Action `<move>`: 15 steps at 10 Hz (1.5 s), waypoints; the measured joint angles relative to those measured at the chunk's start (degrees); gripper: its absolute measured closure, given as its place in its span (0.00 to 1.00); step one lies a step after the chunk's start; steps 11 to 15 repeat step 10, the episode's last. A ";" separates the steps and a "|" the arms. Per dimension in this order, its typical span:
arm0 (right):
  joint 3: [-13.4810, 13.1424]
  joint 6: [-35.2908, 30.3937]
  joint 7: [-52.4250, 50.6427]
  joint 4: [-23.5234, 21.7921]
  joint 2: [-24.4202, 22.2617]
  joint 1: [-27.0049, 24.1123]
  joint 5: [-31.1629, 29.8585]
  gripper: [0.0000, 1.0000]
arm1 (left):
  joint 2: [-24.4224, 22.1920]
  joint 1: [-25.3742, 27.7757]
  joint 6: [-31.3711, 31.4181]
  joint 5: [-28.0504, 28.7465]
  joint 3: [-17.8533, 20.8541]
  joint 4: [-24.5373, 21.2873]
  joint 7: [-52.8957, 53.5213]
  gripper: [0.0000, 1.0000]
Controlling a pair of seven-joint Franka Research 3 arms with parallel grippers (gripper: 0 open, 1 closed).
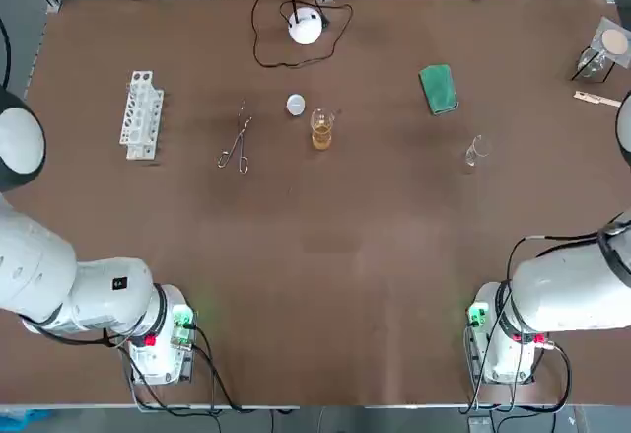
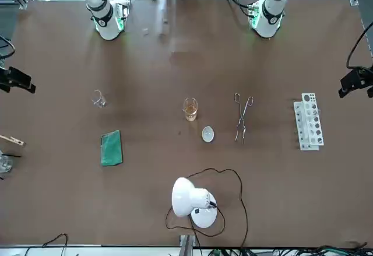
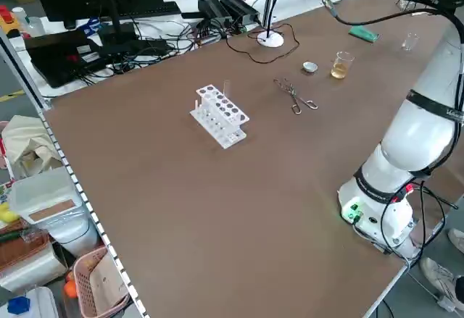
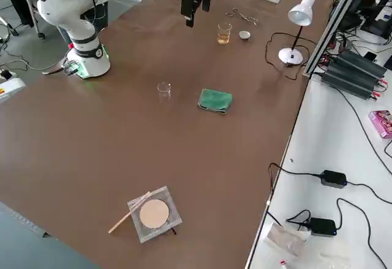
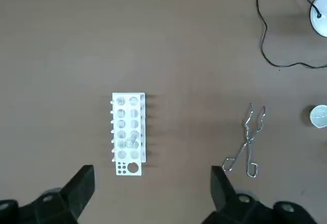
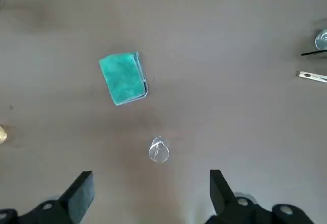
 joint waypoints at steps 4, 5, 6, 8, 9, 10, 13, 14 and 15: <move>0.26 -2.12 0.00 1.87 -0.03 -0.07 -0.08 0.00 | 0.02 0.15 0.00 -0.01 0.10 0.00 0.00 0.00; 0.26 -2.12 0.01 1.89 0.01 -0.14 -0.09 0.00 | 0.02 0.15 0.00 -0.02 0.10 0.00 0.00 0.00; 0.27 -2.10 0.00 1.89 0.09 -0.16 -0.12 0.00 | 0.02 0.15 0.00 -0.02 0.10 0.00 0.00 0.00; 0.49 -1.06 0.01 0.68 0.39 -0.15 -0.57 0.00 | 0.02 0.14 0.00 -0.02 0.10 0.00 0.00 0.00; 0.59 -0.20 0.01 -0.70 0.35 -0.15 -0.77 0.00 | 0.02 0.13 0.00 -0.02 0.10 0.00 0.00 0.00; 0.62 0.80 0.01 -2.03 -0.04 -0.15 -0.85 0.00 | 0.02 0.09 0.00 -0.02 0.10 0.00 0.00 0.00; 0.62 0.80 0.01 -2.03 -0.04 -0.15 -0.85 0.00 | 0.02 0.09 0.00 -0.02 0.10 0.00 0.00 0.00; 0.62 0.80 0.01 -2.03 -0.04 -0.15 -0.85 0.00 | 0.02 0.09 0.00 -0.02 0.10 0.00 0.00 0.00; 0.62 0.80 0.01 -2.03 -0.04 -0.15 -0.85 0.00 | 0.02 0.09 0.00 -0.02 0.10 0.00 0.00 0.00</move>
